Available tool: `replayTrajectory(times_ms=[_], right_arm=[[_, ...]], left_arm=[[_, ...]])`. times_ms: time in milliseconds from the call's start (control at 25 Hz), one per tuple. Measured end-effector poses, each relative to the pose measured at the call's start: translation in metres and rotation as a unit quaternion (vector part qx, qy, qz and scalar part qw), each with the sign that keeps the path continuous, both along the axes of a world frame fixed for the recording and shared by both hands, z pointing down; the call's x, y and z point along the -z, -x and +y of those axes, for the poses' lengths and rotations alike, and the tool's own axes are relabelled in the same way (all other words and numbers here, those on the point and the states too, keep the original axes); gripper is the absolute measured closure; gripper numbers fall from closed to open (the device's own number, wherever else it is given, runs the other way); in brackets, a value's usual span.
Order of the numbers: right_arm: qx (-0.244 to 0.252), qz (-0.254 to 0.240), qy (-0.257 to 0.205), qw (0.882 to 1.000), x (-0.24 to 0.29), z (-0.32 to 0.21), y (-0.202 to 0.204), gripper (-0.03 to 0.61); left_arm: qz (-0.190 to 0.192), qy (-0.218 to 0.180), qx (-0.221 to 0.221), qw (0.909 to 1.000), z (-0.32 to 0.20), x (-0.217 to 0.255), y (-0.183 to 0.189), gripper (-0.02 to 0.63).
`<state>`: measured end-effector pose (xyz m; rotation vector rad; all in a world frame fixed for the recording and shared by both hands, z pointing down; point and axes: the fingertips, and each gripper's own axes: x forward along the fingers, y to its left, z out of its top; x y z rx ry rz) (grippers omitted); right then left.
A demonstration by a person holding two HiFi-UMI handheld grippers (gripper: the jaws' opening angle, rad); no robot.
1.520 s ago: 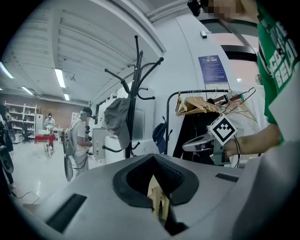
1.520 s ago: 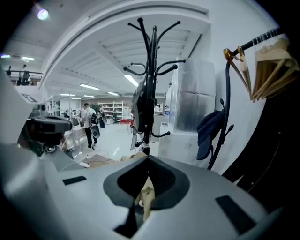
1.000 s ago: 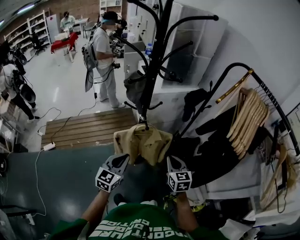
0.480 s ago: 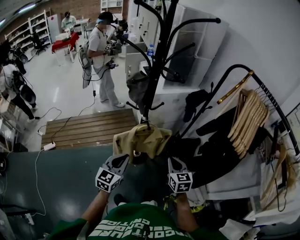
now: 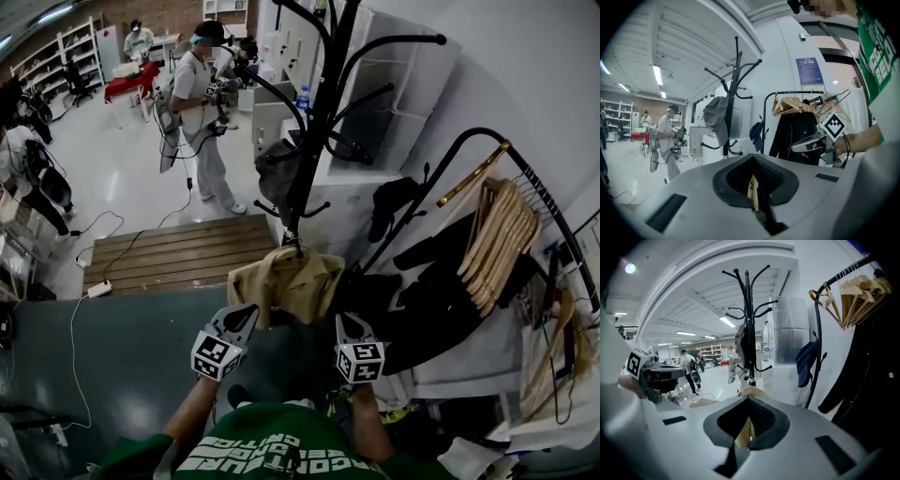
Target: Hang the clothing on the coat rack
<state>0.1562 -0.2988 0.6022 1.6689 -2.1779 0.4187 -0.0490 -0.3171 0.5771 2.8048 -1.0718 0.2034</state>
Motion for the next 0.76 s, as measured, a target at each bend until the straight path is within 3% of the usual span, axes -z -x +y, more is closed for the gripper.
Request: replayTrajectory(times_ms=[760], right_arm=[[0.0,0.004,0.008,1.0,-0.0091,0.0071,-0.0049,0.571]], left_arm=[[-0.006,0.005,0.006,0.9999,0.0052,-0.0038,0.0003,0.609]])
